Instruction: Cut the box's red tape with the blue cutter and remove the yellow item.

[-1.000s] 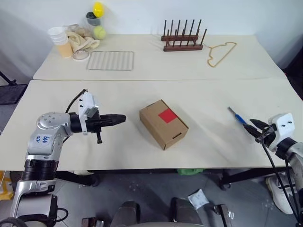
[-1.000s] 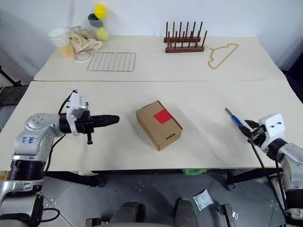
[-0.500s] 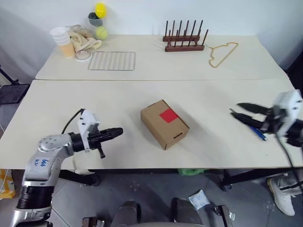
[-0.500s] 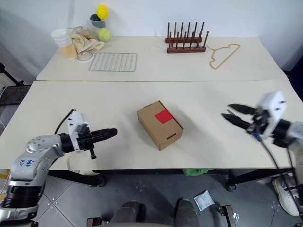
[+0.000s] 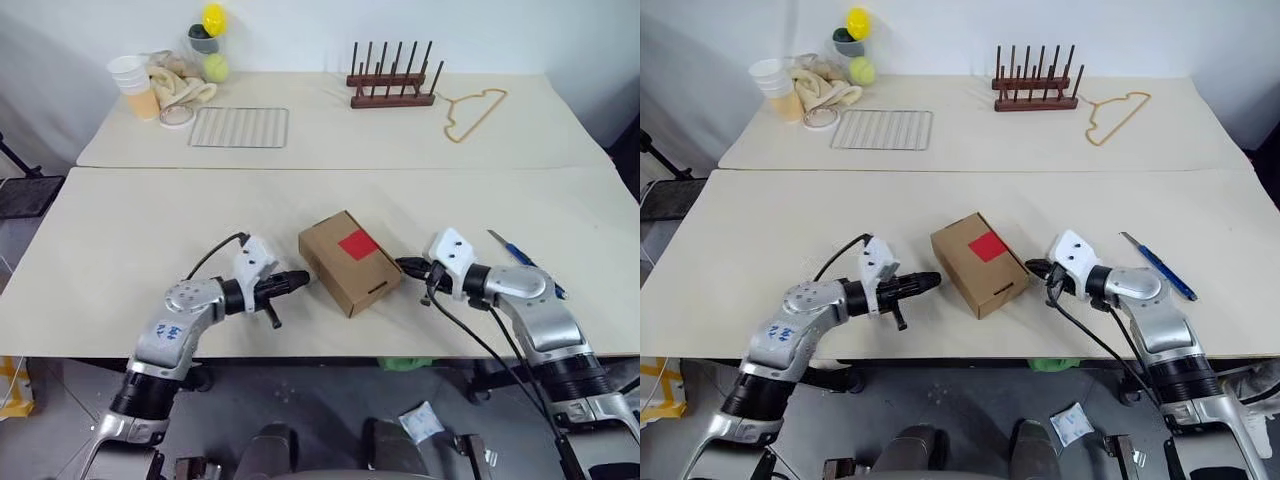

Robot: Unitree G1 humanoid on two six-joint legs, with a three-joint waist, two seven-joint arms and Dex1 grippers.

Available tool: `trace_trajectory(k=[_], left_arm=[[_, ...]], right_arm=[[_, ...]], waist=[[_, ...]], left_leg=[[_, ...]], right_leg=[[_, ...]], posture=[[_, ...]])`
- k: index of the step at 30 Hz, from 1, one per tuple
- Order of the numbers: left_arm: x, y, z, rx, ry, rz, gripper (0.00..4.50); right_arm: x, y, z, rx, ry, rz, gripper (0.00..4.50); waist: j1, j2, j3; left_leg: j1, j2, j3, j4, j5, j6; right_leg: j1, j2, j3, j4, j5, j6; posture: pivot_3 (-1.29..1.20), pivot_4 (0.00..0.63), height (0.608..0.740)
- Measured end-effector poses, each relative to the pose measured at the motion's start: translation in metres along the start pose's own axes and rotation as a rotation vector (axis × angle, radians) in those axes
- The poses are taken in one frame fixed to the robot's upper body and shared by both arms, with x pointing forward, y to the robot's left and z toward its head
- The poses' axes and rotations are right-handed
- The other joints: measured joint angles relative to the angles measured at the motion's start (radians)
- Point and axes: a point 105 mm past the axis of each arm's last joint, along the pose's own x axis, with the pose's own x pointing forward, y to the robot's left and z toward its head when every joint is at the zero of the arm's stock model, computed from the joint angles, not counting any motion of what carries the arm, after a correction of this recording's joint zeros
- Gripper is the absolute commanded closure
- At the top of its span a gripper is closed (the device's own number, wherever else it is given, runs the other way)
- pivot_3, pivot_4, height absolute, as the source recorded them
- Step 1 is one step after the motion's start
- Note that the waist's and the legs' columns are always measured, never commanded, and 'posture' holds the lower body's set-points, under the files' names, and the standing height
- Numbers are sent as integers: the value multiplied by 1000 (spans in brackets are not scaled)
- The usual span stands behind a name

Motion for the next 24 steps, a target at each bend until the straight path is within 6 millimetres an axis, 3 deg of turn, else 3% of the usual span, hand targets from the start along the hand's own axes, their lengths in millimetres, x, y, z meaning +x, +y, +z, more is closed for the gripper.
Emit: trace_trajectory(k=[6, 11, 24], left_arm=[[3, 11, 3, 16, 15, 36, 4500], [-2, 14, -2, 14, 42, 21, 4500], [-16, -11, -6, -24, 67, -113, 4500]], right_arm=[[-1, 30, 22, 24, -7, 143, 4464], [-4, 59, 23, 52, 37, 232, 4464], [0, 50, 18, 66, 56, 113, 4464]], waist=[[-4, 0, 0], [-2, 0, 0], [-4, 0, 0]], left_leg=[[0, 0, -1, 0, 0, 0], [0, 0, -1, 0, 0, 0], [0, 0, -1, 0, 0, 0]], right_leg=[[0, 0, 0, 0, 0, 0], [0, 0, 0, 0, 0, 0], [0, 0, 0, 0, 0, 0]], posture=[[0, 150, 740], [0, 150, 740], [0, 150, 740]])
